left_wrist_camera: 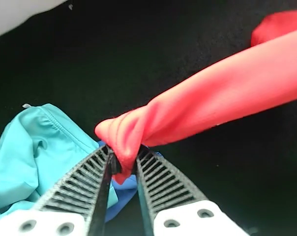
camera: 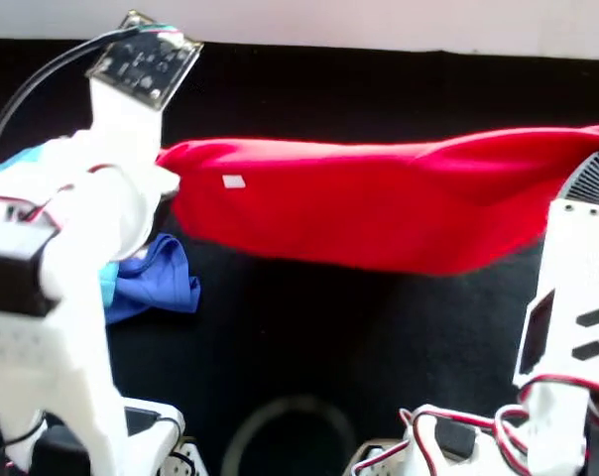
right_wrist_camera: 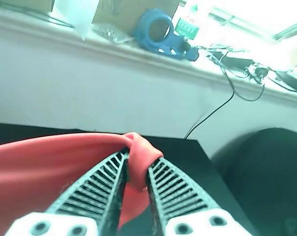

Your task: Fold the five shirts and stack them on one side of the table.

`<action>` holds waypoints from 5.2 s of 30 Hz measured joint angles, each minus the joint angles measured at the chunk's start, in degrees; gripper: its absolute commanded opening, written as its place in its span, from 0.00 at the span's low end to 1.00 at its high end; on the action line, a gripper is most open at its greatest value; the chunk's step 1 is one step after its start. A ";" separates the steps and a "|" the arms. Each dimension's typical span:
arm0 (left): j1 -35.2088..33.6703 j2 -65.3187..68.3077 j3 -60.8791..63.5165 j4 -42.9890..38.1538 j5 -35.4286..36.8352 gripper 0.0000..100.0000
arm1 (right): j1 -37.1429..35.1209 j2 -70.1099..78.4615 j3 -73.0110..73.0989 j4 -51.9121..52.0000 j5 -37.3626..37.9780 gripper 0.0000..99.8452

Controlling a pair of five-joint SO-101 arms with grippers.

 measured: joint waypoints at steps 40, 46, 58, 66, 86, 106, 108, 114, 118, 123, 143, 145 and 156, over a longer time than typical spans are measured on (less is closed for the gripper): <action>0.62 -18.02 5.01 0.00 0.00 0.01 | 3.96 -5.54 -9.93 -4.84 0.00 0.01; 0.70 -17.85 21.54 -6.59 0.00 0.01 | 3.87 2.46 -1.49 -4.92 0.00 0.01; 0.79 5.54 24.70 -22.77 0.00 0.01 | -1.41 21.63 12.31 -18.11 0.00 0.01; 0.79 31.30 -5.98 -15.91 0.00 0.01 | -1.58 26.90 12.48 -21.98 0.00 0.01; 0.62 76.04 -39.30 -10.90 0.00 0.01 | -10.11 53.45 12.48 -22.59 -0.09 0.01; 0.62 86.77 -43.52 -1.23 0.00 0.01 | -10.11 70.86 12.92 -24.35 -0.09 0.01; 0.70 87.30 -41.85 -1.23 0.00 0.01 | -10.11 74.29 12.92 -24.53 -0.09 0.01; 1.32 90.73 -40.00 -2.20 0.09 0.01 | -10.11 77.80 12.84 -24.88 -0.09 0.01; 1.32 90.73 -41.23 -1.93 0.09 0.01 | -8.35 77.80 9.32 -23.12 -0.09 0.01; 1.32 86.59 -43.34 0.18 0.09 0.01 | -5.71 74.11 1.32 -13.98 -0.09 0.01; 1.32 39.82 12.75 -2.29 0.09 0.01 | -2.90 59.96 -2.73 15.03 0.35 0.01; 1.32 36.57 16.70 -3.52 0.09 0.01 | -2.11 56.35 1.05 15.12 0.62 0.01; 3.25 26.46 41.23 -13.19 0.09 0.01 | 6.68 30.68 44.40 -0.35 10.73 0.01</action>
